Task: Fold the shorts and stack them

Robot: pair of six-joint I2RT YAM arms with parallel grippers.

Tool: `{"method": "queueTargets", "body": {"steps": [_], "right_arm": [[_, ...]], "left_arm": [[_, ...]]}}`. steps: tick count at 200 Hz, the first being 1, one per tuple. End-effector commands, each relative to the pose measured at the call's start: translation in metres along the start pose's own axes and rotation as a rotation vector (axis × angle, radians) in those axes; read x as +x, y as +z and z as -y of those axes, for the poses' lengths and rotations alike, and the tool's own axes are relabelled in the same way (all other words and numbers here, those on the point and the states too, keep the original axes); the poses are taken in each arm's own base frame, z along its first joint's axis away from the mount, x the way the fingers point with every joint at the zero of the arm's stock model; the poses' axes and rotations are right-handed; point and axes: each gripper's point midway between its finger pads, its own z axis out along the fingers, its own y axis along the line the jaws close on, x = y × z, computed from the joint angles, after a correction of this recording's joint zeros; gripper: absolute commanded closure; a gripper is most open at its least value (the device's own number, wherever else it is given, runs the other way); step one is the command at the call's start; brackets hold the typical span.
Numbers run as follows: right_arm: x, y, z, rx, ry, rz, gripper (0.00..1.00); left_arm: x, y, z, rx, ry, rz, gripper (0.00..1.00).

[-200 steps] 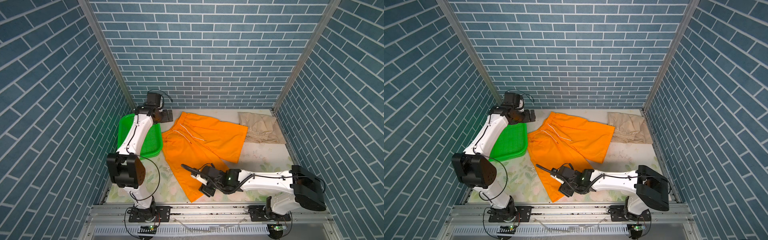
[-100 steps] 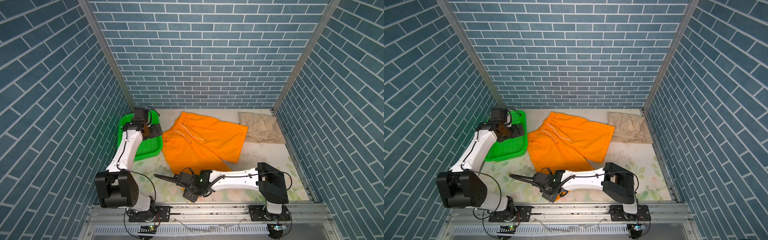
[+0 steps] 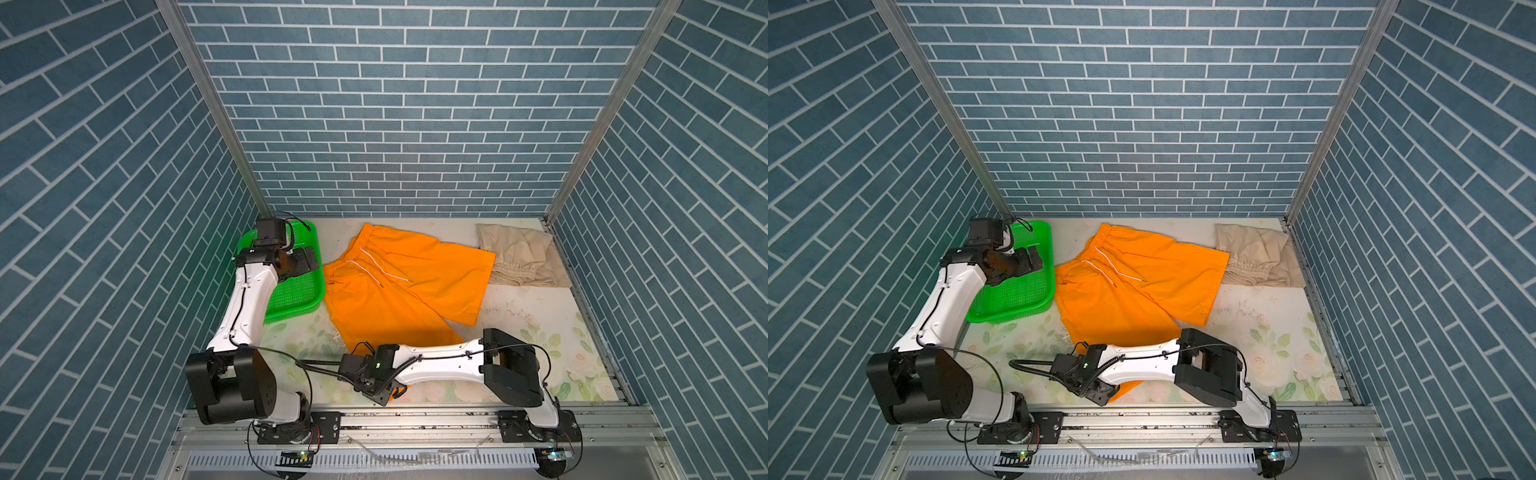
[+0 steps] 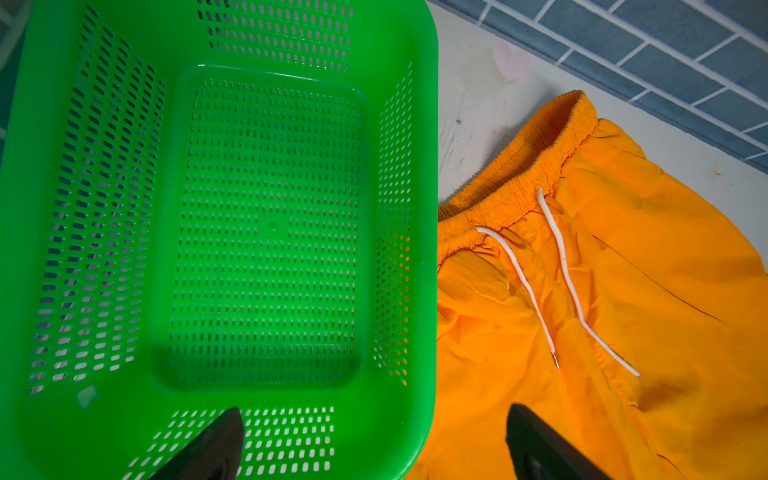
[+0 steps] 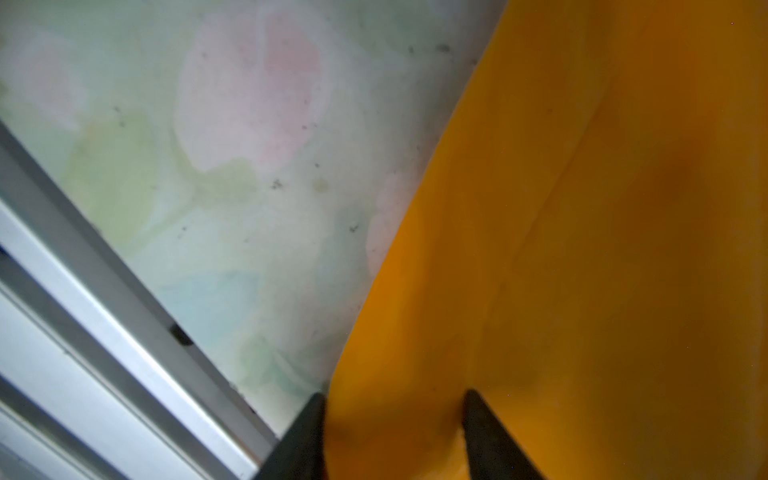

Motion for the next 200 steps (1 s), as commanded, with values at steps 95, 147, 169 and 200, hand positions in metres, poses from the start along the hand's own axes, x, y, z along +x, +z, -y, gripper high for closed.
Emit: {"method": "queueTargets", "body": {"steps": [95, 147, 169, 200], "right_arm": [[0.117, -0.028, 0.101, 0.131, 0.295, -0.086, 1.0], [0.161, -0.037, 0.137, 0.148, 0.517, -0.059, 1.0], [0.173, -0.044, 0.149, 0.147, 0.577, -0.028, 1.0], [0.183, -0.051, 0.158, 0.144, 0.631, 0.003, 1.0]], "left_arm": [[0.051, 0.018, 0.086, 0.183, 0.141, -0.089, 0.0], [0.095, 0.03, 0.096, 0.191, 0.079, -0.076, 0.0], [0.11, 0.042, 0.084, 0.16, 0.033, -0.074, 0.0], [0.131, 0.062, 0.075, 0.136, -0.015, -0.091, 0.03]]}}
